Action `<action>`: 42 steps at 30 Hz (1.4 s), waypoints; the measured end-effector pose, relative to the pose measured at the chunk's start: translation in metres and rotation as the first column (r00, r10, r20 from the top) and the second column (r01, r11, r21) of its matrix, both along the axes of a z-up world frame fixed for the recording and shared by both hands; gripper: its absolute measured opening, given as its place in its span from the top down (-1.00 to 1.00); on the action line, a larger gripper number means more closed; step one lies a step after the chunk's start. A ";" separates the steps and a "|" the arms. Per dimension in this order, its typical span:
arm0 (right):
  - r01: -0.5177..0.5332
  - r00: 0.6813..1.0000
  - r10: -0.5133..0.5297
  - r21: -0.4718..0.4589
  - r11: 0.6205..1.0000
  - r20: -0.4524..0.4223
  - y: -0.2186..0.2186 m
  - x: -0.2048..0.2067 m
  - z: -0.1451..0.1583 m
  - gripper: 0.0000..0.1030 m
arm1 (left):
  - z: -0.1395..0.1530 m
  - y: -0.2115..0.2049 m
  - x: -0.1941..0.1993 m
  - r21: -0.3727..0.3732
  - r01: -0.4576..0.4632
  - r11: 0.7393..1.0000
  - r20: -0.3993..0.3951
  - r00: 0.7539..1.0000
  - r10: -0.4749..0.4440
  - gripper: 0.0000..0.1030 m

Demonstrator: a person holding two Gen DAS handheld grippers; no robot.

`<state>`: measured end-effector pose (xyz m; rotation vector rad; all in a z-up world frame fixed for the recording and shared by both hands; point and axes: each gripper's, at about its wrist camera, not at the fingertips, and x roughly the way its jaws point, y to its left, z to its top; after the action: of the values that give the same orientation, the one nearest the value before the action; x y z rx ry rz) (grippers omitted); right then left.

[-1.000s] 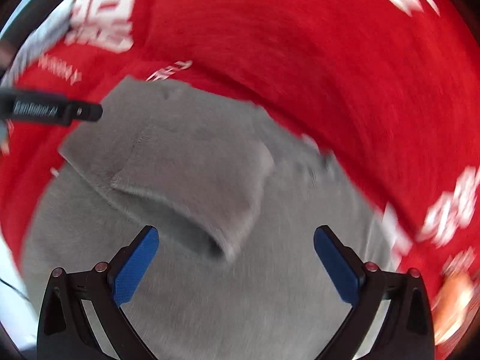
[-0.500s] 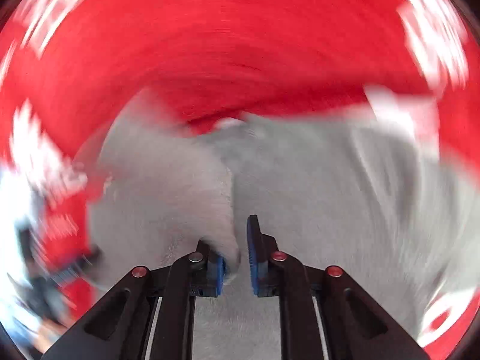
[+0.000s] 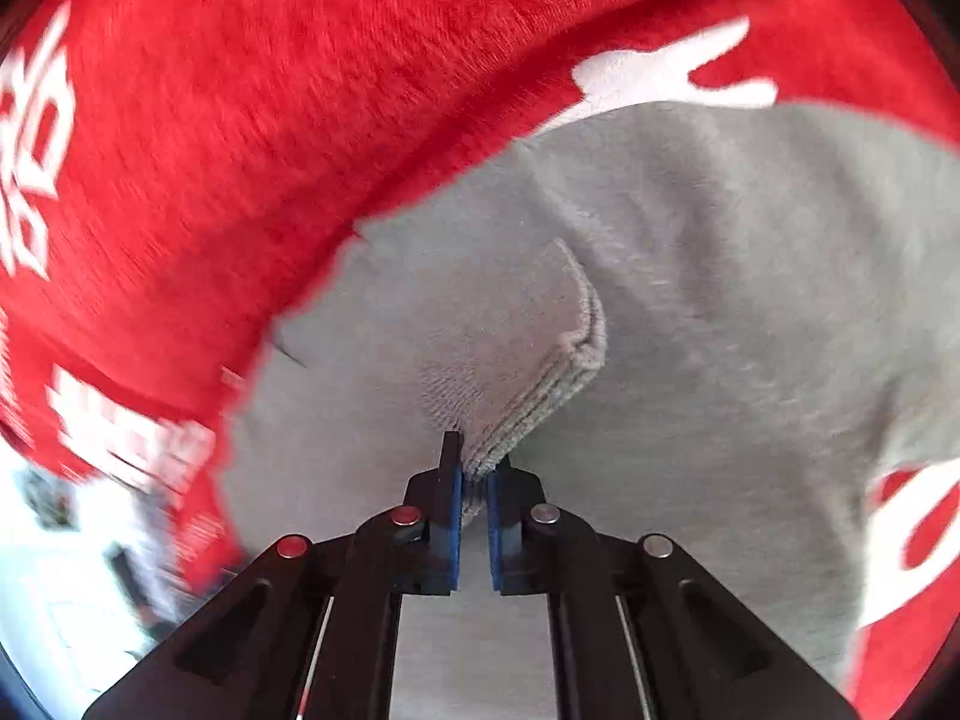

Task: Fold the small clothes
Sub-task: 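Grasp the sweater side edge with the right tool, then fold the held side over toward the sweater center, release right tool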

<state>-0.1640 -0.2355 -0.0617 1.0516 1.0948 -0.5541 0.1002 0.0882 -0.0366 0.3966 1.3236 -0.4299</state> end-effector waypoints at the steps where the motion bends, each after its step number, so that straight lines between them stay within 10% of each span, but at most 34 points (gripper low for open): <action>1: 0.010 1.000 -0.010 0.003 1.000 0.024 -0.003 -0.010 -0.001 0.87 | -0.001 0.003 0.002 -0.011 -0.015 1.000 -0.019 1.000 0.015 -0.59; 15: 0.029 0.996 -0.025 0.035 0.999 -0.086 0.029 -0.076 0.016 0.03 | 0.000 0.030 0.002 0.169 0.018 0.986 0.040 0.999 -0.025 -0.59; 24: 0.076 0.996 -0.071 0.084 0.994 -0.061 0.058 -0.088 0.022 -0.20 | 0.035 0.037 -0.019 0.045 0.041 0.998 -0.014 0.999 -0.040 -0.59; 30: 0.109 0.993 -0.107 0.042 0.993 -0.050 0.066 -0.092 0.035 -0.19 | 0.045 0.005 -0.050 -0.011 0.141 0.990 -0.050 0.989 -0.141 -0.59; 33: 0.125 0.992 -0.125 0.004 0.992 -0.006 0.057 -0.086 0.042 0.78 | 0.049 -0.013 -0.071 -0.040 0.194 0.980 -0.060 0.979 -0.196 -0.59; 42: 0.099 0.994 -0.098 -0.019 0.995 0.040 -0.003 -0.032 0.029 0.81 | 0.040 -0.046 -0.106 -0.050 0.208 0.977 -0.103 0.972 -0.212 -0.59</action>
<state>-0.1961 -0.2382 -0.0327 1.0981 1.0045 -0.6200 -0.0054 0.0418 0.0036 0.4886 1.3809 -0.6613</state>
